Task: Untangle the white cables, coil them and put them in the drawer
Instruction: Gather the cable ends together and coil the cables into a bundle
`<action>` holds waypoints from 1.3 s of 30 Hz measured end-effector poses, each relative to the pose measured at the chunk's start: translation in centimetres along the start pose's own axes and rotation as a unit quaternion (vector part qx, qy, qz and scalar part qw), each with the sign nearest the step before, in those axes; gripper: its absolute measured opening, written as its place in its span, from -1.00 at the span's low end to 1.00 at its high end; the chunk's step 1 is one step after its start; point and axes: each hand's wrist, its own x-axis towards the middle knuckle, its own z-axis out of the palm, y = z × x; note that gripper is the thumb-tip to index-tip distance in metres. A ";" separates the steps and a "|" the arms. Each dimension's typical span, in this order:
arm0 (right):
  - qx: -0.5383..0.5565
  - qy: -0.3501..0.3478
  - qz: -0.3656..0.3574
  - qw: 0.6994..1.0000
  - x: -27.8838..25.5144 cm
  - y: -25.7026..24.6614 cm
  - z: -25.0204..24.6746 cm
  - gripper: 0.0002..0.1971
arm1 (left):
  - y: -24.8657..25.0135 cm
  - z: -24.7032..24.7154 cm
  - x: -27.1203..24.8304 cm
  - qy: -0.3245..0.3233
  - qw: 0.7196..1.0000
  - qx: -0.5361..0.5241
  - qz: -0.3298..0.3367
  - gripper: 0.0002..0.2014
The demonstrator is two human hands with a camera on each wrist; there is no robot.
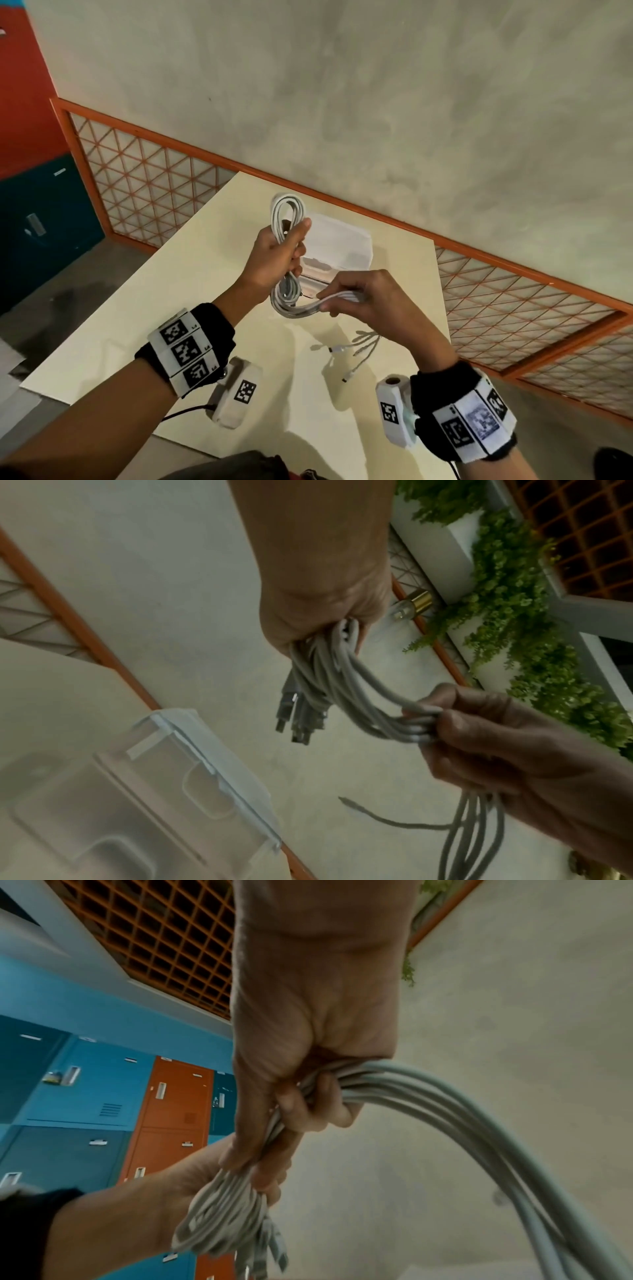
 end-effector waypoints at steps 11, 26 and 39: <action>-0.067 0.083 -0.075 0.992 1.9 -1.5 -1.0 -0.56 | 0.5 1.6 -1.4 -0.107 0.986 0.130 0.003 -0.59; -0.188 0.087 -0.107 0.972 1.8 -2.1 -0.6 -0.31 | 0.9 1.6 -3.1 -0.165 0.969 0.139 -0.120 -0.50; -0.003 -0.079 0.074 0.994 0.3 1.7 -2.9 -0.57 | 0.1 -1.0 -2.5 -0.208 0.961 0.048 -0.174 -0.75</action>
